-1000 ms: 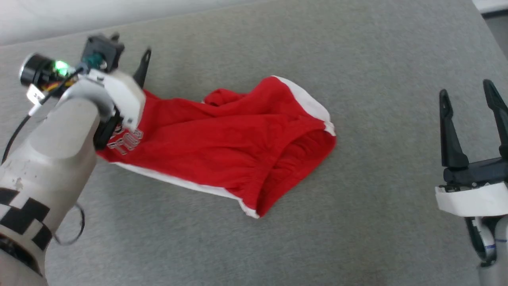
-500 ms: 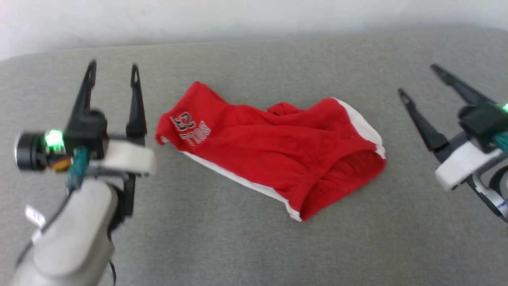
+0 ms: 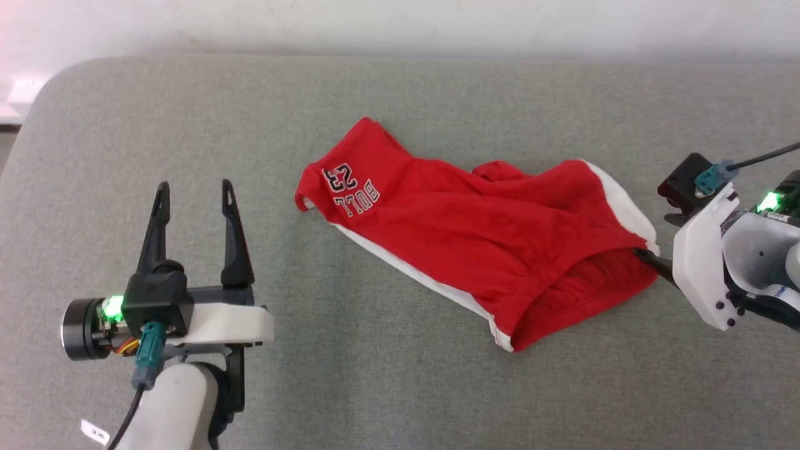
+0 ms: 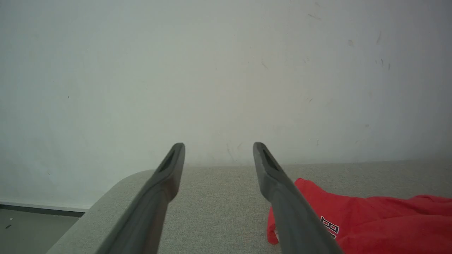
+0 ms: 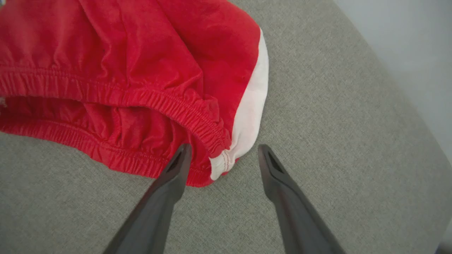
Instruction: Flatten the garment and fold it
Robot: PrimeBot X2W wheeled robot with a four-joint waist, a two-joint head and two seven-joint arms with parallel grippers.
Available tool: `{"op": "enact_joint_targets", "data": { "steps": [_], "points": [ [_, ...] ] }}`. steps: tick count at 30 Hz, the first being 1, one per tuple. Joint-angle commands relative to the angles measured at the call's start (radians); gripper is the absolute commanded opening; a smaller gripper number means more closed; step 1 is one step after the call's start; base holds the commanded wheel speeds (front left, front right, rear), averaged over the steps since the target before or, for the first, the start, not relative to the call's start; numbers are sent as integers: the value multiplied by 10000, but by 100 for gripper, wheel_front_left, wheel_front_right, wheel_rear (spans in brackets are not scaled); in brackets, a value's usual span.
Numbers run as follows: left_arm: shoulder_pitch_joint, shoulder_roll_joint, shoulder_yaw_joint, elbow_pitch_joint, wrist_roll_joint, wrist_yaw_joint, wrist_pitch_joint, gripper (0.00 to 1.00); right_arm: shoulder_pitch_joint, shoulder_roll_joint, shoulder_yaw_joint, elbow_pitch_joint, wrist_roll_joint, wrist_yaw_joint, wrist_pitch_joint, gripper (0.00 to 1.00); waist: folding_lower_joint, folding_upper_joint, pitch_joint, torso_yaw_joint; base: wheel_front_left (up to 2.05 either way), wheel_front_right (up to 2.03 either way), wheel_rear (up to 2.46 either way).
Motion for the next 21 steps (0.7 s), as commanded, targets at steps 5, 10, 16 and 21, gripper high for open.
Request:
{"op": "enact_joint_targets", "data": {
  "steps": [5,10,16,21],
  "points": [
    [-71,-617,458,-110,527,-533,-45,100,-552,346,938,1097,265,-21,-122,100,0,0,778,409,0,0,0],
    [-220,-1041,859,-112,883,-888,-45,100,-499,791,1925,2085,596,-21,-552,100,0,0,1063,488,0,0,0],
    [-141,-1356,1266,-18,1167,-1245,-45,100,-1004,551,2578,2415,720,-21,-1769,0,0,0,974,352,0,0,0],
    [-93,-1582,1490,0,1352,-1515,-45,100,-1724,-372,2375,2785,1096,-21,-2301,0,0,0,835,357,0,0,0]
  ]
}}
